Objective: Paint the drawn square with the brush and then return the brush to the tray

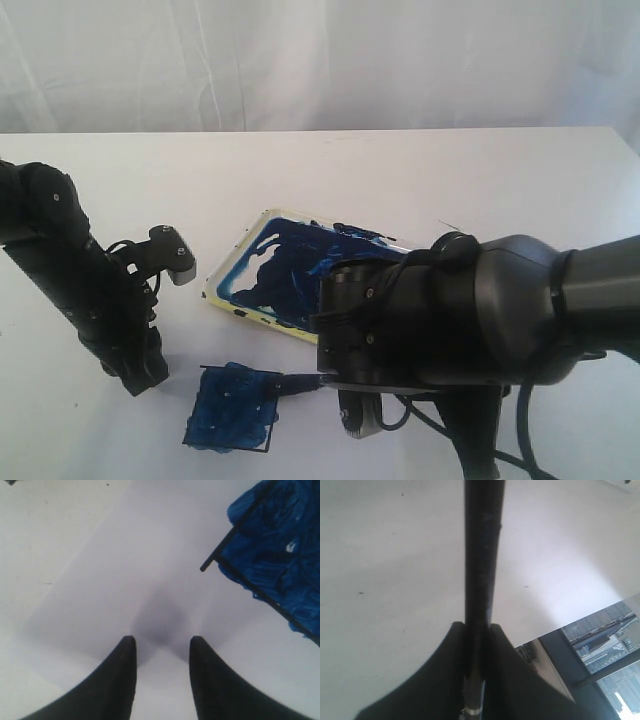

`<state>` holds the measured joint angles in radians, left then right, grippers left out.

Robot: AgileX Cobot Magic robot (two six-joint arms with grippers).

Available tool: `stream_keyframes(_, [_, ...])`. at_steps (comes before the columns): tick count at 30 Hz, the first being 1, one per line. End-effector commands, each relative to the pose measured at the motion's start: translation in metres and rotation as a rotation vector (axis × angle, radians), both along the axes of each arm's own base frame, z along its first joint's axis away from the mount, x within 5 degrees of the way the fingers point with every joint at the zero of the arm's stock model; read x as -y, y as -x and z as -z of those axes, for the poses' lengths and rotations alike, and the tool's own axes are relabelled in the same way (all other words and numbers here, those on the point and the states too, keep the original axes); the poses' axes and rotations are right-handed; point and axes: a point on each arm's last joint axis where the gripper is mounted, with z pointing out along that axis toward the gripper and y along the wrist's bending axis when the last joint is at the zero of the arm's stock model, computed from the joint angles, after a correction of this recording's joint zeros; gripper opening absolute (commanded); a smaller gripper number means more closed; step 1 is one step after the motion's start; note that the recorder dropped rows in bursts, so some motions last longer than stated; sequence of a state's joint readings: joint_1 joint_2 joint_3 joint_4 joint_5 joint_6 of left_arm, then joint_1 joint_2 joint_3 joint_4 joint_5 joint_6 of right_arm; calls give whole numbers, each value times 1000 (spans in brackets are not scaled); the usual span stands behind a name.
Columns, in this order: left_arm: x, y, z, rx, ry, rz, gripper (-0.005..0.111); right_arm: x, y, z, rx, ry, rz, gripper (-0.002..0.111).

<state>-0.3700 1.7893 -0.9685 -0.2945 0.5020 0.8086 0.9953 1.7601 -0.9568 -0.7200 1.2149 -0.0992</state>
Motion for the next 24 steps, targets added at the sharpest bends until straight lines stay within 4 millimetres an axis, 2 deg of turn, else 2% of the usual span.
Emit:
stream_keyframes(1, [-3,7,9,-70,-31,25,42,1,0,0,-4,17,-11,0])
stream_keyframes(5, [-3,7,9,-70,-31,25,42,1,4,2,-72,30,-46,0])
stream_keyframes(16, [-3,7,9,-68,-31,25,42,-6,13,-1,-102,38,-121,0])
stream_keyframes(22, [-3,7,9,-68,-31,25,42,-8,22,-20,-63,-16,-159,0])
stream_keyframes(24, [-3,7,9,-68,-31,25,42,-10,25,-20,-65,-16,-173,0])
